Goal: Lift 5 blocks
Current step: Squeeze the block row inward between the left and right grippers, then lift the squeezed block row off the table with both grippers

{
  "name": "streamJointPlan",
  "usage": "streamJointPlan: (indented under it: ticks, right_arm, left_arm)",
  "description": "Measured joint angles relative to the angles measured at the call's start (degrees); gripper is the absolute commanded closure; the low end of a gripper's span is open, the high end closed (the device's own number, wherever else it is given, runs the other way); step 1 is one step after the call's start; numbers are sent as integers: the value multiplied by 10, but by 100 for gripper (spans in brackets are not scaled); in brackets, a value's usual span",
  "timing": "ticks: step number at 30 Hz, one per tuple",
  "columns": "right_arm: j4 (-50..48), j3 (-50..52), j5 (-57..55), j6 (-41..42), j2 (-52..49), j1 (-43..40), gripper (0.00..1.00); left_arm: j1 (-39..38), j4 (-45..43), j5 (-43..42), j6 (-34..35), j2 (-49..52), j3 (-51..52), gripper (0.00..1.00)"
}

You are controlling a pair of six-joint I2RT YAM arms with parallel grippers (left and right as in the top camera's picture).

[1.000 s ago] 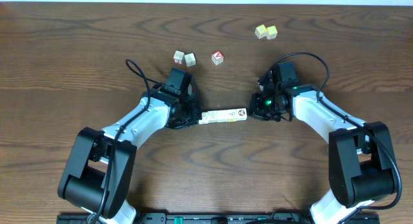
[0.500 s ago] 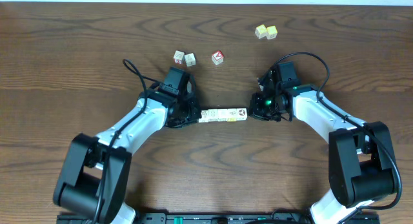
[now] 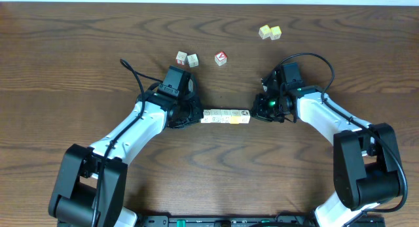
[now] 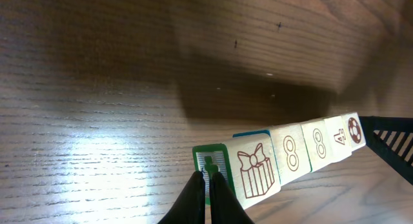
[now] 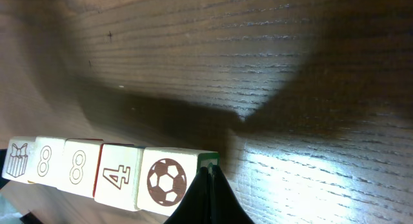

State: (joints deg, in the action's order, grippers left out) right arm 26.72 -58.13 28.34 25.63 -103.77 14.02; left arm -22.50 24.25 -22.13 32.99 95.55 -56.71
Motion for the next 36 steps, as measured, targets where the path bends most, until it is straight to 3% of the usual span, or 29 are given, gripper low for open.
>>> streamJointPlan:
  ticks: [36]
  right_arm:
    - [-1, -30, 40, 5, 6, -10, 99]
  left_arm:
    - [3, 10, 9, 0, 0, 1, 93]
